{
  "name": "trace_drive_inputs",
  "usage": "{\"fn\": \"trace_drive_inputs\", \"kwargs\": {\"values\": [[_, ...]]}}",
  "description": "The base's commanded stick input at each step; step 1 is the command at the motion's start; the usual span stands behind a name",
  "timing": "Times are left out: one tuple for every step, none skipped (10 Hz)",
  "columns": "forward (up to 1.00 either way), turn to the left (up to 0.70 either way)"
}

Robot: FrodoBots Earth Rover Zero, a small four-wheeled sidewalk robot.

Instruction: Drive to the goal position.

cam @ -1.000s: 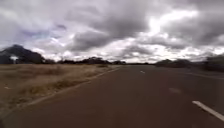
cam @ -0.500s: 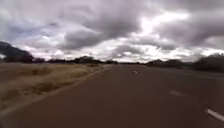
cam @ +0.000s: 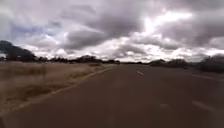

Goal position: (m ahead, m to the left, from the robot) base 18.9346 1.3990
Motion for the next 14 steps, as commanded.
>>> {"fn": "trace_drive_inputs", "kwargs": {"values": [[1.00,0.04],[1.00,0.04],[1.00,0.04],[1.00,0.04],[1.00,0.04],[1.00,0.04],[1.00,0.04],[1.00,0.04],[1.00,0.04],[1.00,0.04],[1.00,0.04],[1.00,0.04],[1.00,0.04],[1.00,0.04]]}}
